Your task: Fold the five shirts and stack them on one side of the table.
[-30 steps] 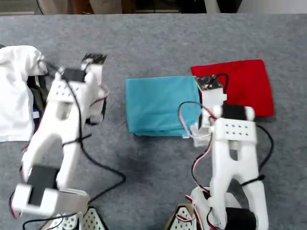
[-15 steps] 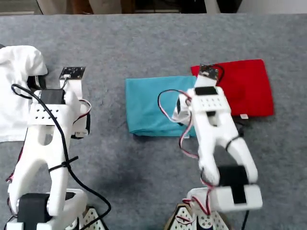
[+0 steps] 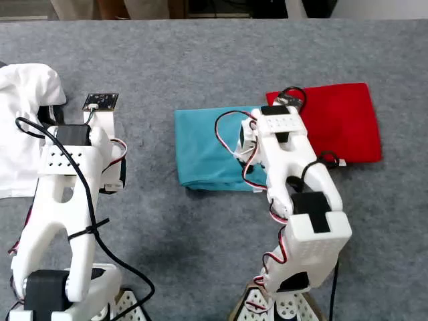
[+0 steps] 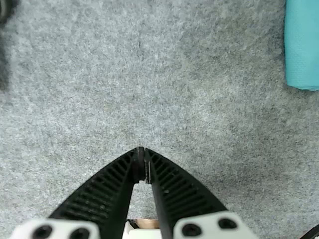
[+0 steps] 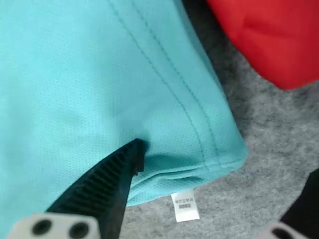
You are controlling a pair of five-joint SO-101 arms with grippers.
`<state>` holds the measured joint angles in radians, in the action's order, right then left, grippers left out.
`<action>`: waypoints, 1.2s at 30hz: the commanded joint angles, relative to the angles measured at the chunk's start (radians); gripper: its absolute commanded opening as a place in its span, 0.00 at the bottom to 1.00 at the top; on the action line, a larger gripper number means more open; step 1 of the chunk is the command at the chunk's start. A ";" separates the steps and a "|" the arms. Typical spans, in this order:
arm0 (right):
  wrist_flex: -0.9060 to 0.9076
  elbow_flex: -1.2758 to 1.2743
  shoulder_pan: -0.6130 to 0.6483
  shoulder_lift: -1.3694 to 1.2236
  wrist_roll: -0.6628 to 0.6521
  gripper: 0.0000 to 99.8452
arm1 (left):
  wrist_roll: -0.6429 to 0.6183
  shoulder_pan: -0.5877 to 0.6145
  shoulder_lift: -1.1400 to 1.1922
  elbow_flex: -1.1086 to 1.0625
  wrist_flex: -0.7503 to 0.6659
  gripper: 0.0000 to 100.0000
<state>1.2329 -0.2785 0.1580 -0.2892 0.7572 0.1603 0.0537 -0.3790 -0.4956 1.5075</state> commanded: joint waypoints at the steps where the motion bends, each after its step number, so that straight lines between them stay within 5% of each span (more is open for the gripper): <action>1: 0.008 0.041 0.015 -0.008 0.012 0.43 | 0.005 0.012 -0.033 -0.002 -0.003 0.02; 7: 0.002 0.041 0.012 -0.038 0.002 0.24 | 0.006 0.012 -0.033 -0.002 -0.003 0.02; 21: 0.123 0.179 0.007 -0.044 -0.083 0.00 | 0.002 0.012 -0.031 -0.002 -0.003 0.02; 28: 0.222 0.341 0.007 -0.044 -0.109 0.00 | 0.002 0.012 -0.031 -0.002 -0.002 0.02; 36: 0.285 0.610 0.005 -0.048 -0.287 0.00 | 0.005 0.055 -0.033 0.003 0.017 0.02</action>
<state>1.4983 0.2094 0.1580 -0.3460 0.5271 0.1619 0.0721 -0.3790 -0.4956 1.5182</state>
